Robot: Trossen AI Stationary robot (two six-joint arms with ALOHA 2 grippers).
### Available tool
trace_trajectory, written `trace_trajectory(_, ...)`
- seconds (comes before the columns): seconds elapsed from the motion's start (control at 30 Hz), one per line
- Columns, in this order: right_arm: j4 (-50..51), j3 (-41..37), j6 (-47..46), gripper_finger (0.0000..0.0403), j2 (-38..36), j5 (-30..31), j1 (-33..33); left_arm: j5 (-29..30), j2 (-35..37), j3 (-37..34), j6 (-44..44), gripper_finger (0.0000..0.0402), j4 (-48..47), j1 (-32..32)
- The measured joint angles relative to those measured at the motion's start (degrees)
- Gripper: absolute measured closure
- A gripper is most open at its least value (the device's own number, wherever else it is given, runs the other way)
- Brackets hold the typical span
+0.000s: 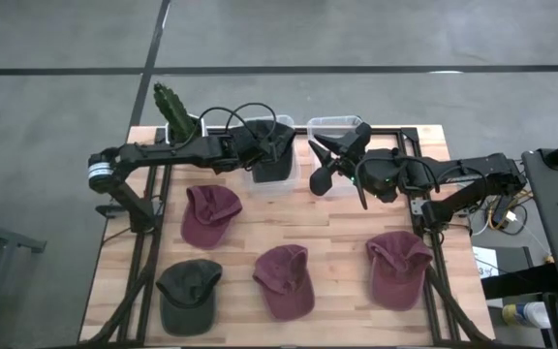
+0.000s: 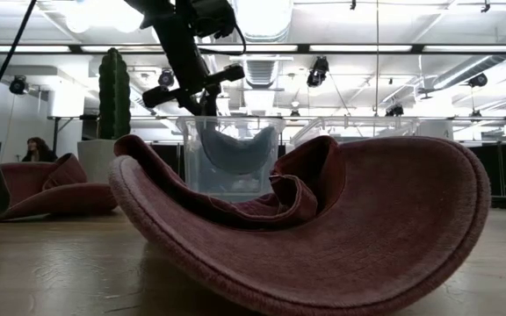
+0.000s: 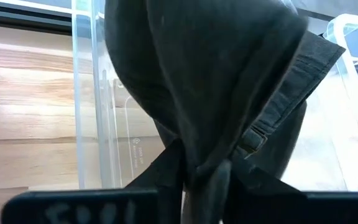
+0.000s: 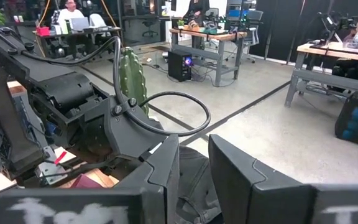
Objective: Pick & Place hat
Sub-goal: Put the right gray cap into the left transparent bin
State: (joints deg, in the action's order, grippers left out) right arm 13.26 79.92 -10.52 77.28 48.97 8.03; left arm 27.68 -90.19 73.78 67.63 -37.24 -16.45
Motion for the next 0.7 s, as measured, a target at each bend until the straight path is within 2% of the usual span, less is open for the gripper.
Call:
trace_trajectory(0.3, 0.0, 0.0, 0.0, 0.0333, 0.0, 0.0, 0.0, -1.6, 0.1, 0.0, -2.3, 0.0248, 0.0, 0.0)
trace_trajectory(0.7, 0.0, 0.0, 0.0, 0.0335, 0.0, -0.1, 0.0, -2.6, 0.8, 2.0, -9.0, 0.0241, -0.1, -0.4)
